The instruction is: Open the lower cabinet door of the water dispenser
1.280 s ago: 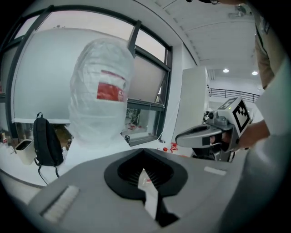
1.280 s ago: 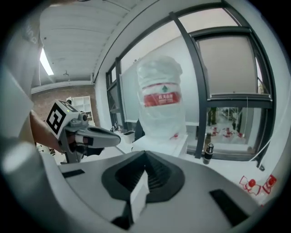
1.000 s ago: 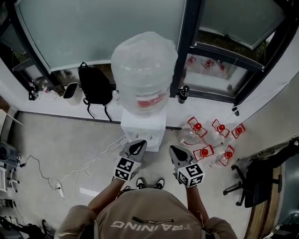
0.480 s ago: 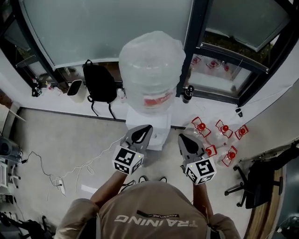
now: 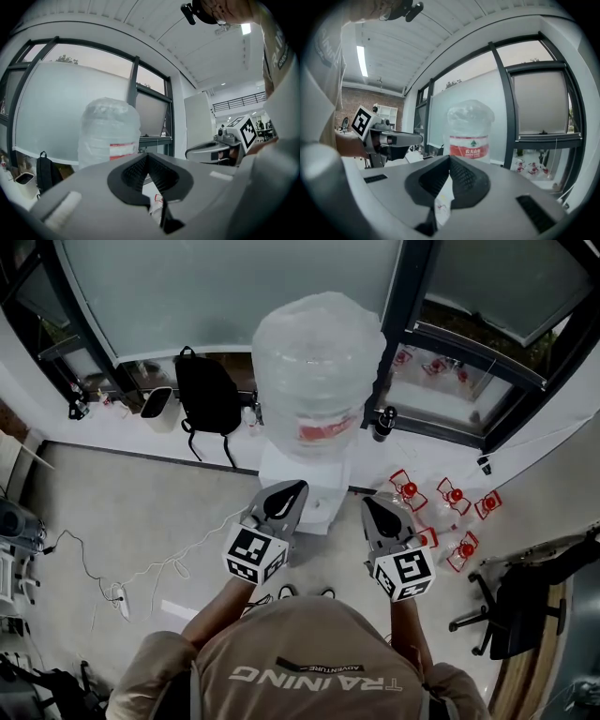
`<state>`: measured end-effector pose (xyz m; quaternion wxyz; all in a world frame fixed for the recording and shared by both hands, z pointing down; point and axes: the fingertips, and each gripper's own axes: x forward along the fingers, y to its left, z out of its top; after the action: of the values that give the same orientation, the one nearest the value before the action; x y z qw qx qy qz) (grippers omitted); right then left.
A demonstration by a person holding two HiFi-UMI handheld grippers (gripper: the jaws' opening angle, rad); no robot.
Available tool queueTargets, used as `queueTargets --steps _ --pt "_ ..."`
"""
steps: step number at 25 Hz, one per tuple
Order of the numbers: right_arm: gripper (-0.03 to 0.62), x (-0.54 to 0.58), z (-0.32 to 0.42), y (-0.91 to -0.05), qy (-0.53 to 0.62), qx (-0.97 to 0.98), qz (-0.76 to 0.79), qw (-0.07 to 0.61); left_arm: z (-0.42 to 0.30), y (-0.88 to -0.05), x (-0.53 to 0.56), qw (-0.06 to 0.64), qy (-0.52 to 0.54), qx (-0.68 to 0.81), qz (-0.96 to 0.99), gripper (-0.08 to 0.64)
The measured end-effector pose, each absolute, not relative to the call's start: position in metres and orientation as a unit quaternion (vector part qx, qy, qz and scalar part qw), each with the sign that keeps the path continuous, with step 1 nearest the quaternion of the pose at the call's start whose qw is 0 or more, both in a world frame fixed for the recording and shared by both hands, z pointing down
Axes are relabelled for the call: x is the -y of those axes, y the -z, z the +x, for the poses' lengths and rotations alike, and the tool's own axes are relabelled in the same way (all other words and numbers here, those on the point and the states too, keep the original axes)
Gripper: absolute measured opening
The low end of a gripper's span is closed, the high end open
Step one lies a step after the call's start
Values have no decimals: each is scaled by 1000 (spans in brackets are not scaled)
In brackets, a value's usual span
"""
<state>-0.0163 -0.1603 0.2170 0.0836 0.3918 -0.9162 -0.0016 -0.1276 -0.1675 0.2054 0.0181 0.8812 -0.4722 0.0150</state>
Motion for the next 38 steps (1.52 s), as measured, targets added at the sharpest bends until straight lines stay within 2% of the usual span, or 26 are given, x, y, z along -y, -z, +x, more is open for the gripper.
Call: queueTargets --steps 12,18,24,30,38 --pt "9 145 -24 -233 17 911 389 133 -126 -226 157 34 -35 474 879 2" --pt "9 147 -10 -225 6 904 417 97 -123 -225 153 9 -61 474 878 2" --pt "9 143 1 -234 -6 898 425 117 -124 -229 154 13 -56 477 877 2" --pt "9 148 7 -233 9 894 437 102 -125 -230 157 -14 -68 485 872 2" --pt "9 157 6 -236 13 893 441 88 -126 -239 162 -12 -66 489 870 2"
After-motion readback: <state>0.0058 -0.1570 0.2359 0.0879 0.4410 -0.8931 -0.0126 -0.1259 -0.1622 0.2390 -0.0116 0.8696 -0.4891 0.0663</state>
